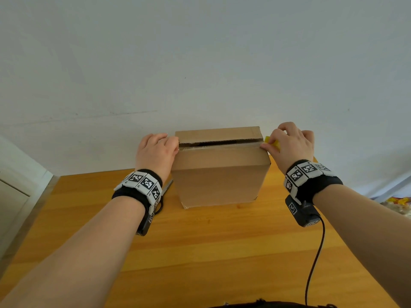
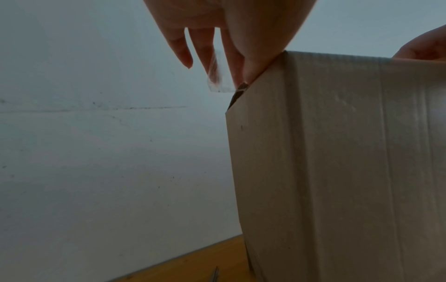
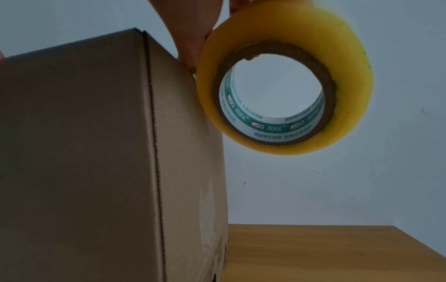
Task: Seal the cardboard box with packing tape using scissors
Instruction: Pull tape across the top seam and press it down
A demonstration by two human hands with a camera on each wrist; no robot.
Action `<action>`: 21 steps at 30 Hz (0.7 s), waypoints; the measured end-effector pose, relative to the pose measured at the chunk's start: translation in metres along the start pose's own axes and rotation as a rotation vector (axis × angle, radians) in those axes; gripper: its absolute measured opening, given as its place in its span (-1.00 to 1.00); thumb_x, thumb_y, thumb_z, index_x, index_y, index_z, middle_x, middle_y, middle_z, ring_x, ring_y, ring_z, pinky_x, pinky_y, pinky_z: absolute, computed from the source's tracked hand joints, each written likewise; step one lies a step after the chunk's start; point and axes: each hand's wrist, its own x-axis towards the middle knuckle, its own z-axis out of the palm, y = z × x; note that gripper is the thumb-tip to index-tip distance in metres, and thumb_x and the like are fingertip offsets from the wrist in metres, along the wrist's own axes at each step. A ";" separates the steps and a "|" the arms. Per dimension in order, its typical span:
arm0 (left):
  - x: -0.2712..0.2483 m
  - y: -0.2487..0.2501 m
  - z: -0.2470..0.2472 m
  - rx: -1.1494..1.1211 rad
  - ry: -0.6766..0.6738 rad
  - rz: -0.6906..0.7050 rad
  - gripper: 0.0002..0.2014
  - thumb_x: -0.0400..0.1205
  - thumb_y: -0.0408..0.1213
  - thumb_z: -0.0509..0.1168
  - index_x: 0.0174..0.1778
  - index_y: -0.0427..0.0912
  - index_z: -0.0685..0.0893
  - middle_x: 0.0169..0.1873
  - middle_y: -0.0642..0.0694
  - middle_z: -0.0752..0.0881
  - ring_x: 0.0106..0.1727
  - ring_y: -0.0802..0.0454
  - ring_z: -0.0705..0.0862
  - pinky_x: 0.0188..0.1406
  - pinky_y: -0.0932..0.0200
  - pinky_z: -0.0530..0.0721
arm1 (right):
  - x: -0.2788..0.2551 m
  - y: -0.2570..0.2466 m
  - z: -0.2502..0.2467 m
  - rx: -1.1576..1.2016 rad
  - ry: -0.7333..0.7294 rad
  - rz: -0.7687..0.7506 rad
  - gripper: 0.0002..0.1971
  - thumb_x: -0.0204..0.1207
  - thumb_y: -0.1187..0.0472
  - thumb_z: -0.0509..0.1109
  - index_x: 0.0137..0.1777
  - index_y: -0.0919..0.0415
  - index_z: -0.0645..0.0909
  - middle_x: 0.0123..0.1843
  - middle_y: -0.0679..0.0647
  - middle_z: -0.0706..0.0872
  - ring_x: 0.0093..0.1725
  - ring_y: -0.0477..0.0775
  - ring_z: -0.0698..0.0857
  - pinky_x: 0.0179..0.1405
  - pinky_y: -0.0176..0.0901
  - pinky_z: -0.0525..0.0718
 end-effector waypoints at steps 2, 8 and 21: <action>0.000 0.000 0.001 -0.002 0.006 0.004 -0.83 0.63 -0.21 0.18 -0.03 -0.16 0.66 0.01 -0.09 0.79 0.24 -0.17 0.62 0.36 -0.09 0.41 | 0.001 0.001 0.002 -0.012 0.003 -0.034 -0.75 0.52 -0.06 0.34 -0.15 0.13 0.65 0.14 0.06 0.60 0.08 0.16 0.59 0.27 0.03 0.26; 0.000 0.001 0.001 -0.021 0.040 0.010 -0.84 0.60 -0.23 0.20 -0.11 -0.18 0.67 -0.11 -0.13 0.80 0.16 -0.19 0.67 0.31 -0.11 0.47 | 0.001 0.004 0.005 -0.057 -0.003 -0.083 -0.75 0.56 -0.04 0.28 -0.12 0.14 0.60 0.09 0.03 0.62 0.04 0.17 0.58 0.24 0.01 0.27; 0.002 0.003 0.000 -0.028 0.044 0.017 -0.91 0.59 -0.29 0.29 -0.11 -0.23 0.66 -0.18 -0.16 0.77 -0.02 -0.18 0.70 0.22 -0.07 0.52 | 0.006 0.007 0.006 -0.020 -0.011 -0.038 -0.79 0.55 -0.04 0.28 -0.10 0.08 0.59 0.07 0.00 0.64 0.08 0.14 0.56 0.25 0.00 0.25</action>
